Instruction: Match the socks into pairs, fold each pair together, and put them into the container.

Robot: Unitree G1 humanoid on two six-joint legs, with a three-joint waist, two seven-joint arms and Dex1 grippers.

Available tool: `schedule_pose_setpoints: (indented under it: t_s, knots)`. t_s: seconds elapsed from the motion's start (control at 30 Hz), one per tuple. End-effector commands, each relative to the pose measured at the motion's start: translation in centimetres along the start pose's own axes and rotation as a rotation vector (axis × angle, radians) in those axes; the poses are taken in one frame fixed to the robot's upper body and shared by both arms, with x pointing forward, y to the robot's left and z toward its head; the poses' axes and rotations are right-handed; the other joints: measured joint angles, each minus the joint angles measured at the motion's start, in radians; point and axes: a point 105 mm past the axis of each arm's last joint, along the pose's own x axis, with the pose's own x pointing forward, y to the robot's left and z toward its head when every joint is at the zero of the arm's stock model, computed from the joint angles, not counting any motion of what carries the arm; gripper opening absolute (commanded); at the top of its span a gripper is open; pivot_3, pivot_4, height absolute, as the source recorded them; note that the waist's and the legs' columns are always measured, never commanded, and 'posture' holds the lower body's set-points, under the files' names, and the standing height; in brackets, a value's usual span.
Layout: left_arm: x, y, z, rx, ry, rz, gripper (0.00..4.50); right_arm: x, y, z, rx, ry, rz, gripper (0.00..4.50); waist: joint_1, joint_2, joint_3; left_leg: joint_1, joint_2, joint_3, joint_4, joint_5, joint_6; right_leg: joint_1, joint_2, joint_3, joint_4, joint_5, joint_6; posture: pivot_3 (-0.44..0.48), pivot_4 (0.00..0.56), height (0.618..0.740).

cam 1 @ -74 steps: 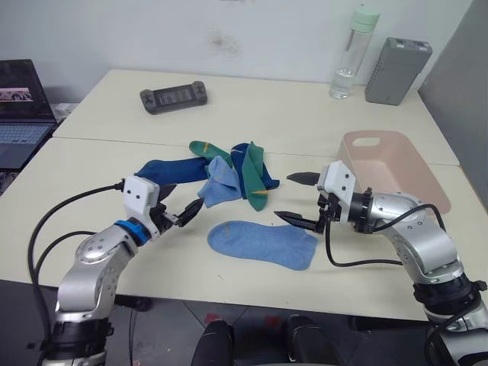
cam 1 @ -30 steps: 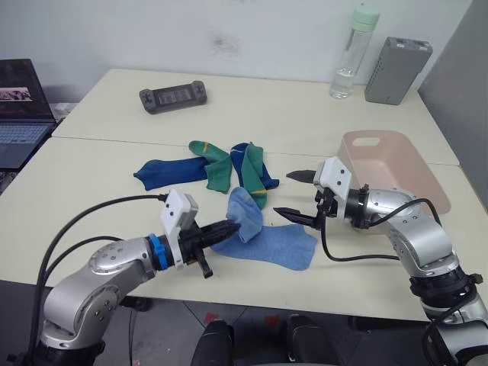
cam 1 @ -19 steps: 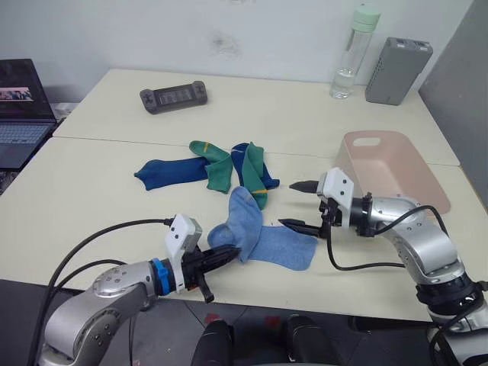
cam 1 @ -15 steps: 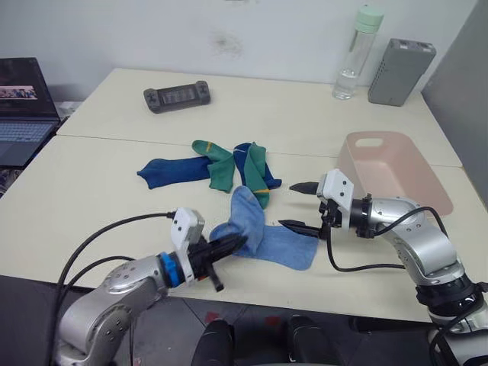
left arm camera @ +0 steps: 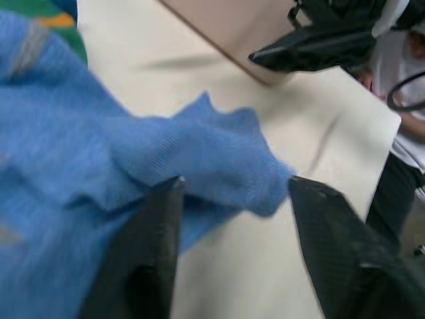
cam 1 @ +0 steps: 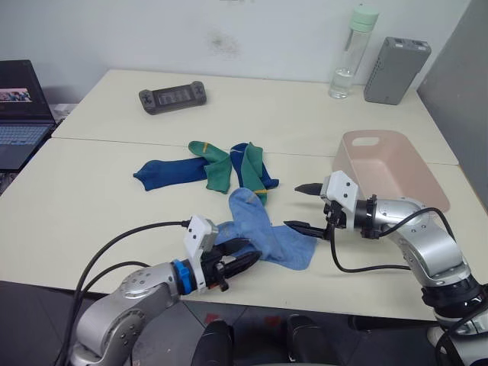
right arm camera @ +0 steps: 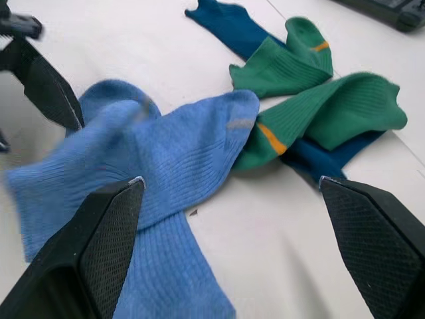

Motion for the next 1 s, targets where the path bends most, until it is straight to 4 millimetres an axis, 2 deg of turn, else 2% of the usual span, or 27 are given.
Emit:
schedule_pose_setpoints:
  t_s: [0.03,0.13,0.23,0.37,0.5,0.6,0.67,0.77,1.0]
  knots:
    - [-2.6,0.9,1.8,0.092,0.003,0.009,3.61,-0.5,0.7,1.1,-0.058,-0.027,0.046,4.50,0.000,0.000,0.000,0.000,0.000,0.000,0.000,0.000,0.000,0.000,0.000,0.000,0.000,0.000,0.000,0.000,0.150,0.740]
    - [-4.4,3.8,3.1,0.172,0.017,0.077,4.49,-0.4,1.8,0.6,-0.068,-0.011,0.107,4.50,0.001,0.000,0.000,0.000,0.000,0.000,0.000,0.000,0.000,0.000,0.000,-0.001,0.000,-0.001,-0.001,0.000,0.150,0.740]
    - [-4.0,6.6,5.4,0.270,-0.013,0.124,4.49,-0.2,2.4,0.0,-0.077,0.007,0.141,4.50,0.006,0.000,0.000,0.000,-0.001,0.000,0.000,0.000,0.000,0.000,0.000,-0.001,0.000,-0.001,-0.001,0.000,0.150,0.740]
    - [-1.6,9.2,8.0,0.407,-0.038,0.142,4.49,-0.1,2.7,-0.2,-0.080,0.009,0.148,4.50,0.007,0.000,0.000,-0.001,-0.001,0.000,0.001,0.000,0.000,0.000,0.000,-0.001,-0.002,0.000,0.000,0.000,0.150,0.740]
    - [0.7,11.0,8.1,0.507,0.010,0.126,4.49,-0.1,2.8,0.2,-0.086,0.004,0.147,4.50,0.002,0.000,0.000,-0.002,-0.001,0.000,0.000,0.000,0.000,0.000,0.000,-0.002,-0.001,0.000,0.000,0.000,0.150,0.740]
    - [2.3,12.9,7.5,0.533,0.050,0.146,4.49,-0.1,2.7,0.7,-0.090,-0.005,0.137,4.50,-0.001,0.000,0.000,-0.002,0.000,0.000,0.000,0.000,0.000,-0.001,0.000,-0.002,0.000,0.000,0.000,0.000,0.150,0.740]
    - [3.1,13.5,7.0,0.541,0.074,0.127,4.49,-0.2,2.7,0.9,-0.092,-0.008,0.129,4.50,0.001,0.000,0.000,-0.002,-0.001,-0.001,0.000,0.000,0.000,-0.002,0.001,-0.002,0.000,0.000,0.000,0.000,0.150,0.740]
    - [3.9,14.1,6.6,0.554,0.096,0.110,3.88,-0.2,2.6,0.9,-0.090,-0.006,0.118,4.50,0.001,0.000,0.000,-0.003,-0.001,-0.001,0.000,0.000,0.000,-0.002,0.000,-0.002,0.000,0.000,0.000,0.000,0.150,0.740]
    - [5.2,13.2,6.9,0.534,0.054,0.038,1.81,-0.2,2.7,0.7,-0.080,-0.003,0.106,4.50,0.002,0.000,0.000,-0.004,-0.001,-0.002,0.001,0.000,0.000,-0.002,0.000,-0.004,0.000,0.000,0.000,0.000,0.150,0.740]
